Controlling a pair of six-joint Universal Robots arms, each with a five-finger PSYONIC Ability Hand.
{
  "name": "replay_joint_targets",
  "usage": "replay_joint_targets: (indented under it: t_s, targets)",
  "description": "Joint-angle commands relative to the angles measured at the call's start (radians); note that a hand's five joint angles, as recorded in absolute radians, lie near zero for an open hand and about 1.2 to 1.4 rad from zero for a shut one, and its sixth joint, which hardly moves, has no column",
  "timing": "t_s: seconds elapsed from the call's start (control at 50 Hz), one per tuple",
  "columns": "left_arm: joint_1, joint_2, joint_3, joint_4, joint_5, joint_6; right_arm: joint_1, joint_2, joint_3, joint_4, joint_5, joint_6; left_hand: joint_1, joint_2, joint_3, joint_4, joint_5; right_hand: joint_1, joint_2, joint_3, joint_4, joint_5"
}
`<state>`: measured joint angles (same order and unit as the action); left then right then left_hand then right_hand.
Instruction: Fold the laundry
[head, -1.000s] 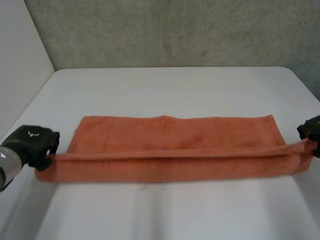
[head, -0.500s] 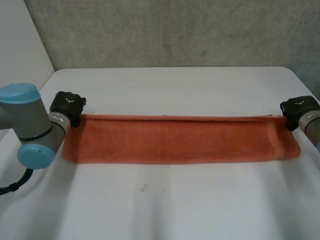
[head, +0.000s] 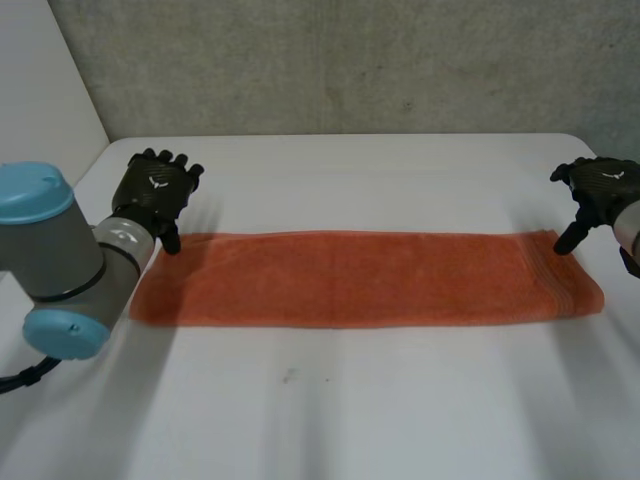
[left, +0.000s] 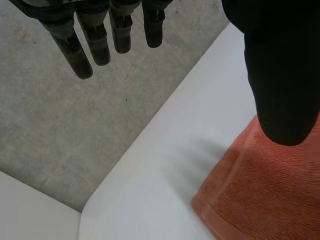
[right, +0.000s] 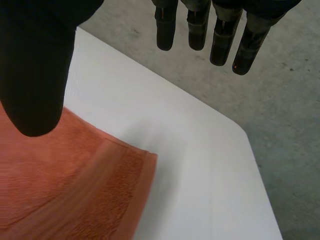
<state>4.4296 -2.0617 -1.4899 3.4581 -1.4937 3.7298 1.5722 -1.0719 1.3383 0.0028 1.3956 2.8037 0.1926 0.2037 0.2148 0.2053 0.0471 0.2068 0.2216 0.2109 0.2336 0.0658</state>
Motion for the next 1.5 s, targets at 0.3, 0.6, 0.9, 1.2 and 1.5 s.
replay_joint_targets:
  t_s: [0.3, 0.6, 0.9, 1.2, 1.5]
  targets:
    - [-0.012, 0.083, -0.191, 0.067, 0.001, -0.077, -0.181, -0.063, 0.331, -0.055, -0.214, -0.263, -0.018, -0.029, -0.04, -0.031, -0.047, 0.313, 0.298, 0.308, 0.286, 0.279]
    - [-0.012, 0.084, -0.202, 0.072, 0.0, -0.079, -0.225, 0.012, 0.282, -0.195, -0.191, -0.259, -0.018, -0.029, -0.04, -0.031, -0.047, 1.189, 1.175, 1.185, 1.163, 1.156]
    - [-0.012, 0.086, -0.22, 0.073, 0.0, -0.079, -0.294, 0.029, 0.26, -0.124, -0.275, -0.225, -0.018, -0.029, -0.04, -0.031, -0.047, 0.621, 0.607, 0.617, 0.595, 0.588]
    - [-0.01, 0.084, -0.224, 0.073, 0.001, -0.079, -0.291, 0.004, 0.314, -0.122, -0.498, -0.182, -0.018, -0.029, -0.04, -0.031, -0.047, 0.586, 0.571, 0.582, 0.559, 0.552]
    - [-0.012, 0.08, -0.225, 0.075, 0.001, -0.079, -0.291, 0.093, 0.272, -0.129, -0.415, -0.273, -0.018, -0.029, -0.04, -0.031, -0.047, 0.852, 0.837, 0.848, 0.825, 0.818]
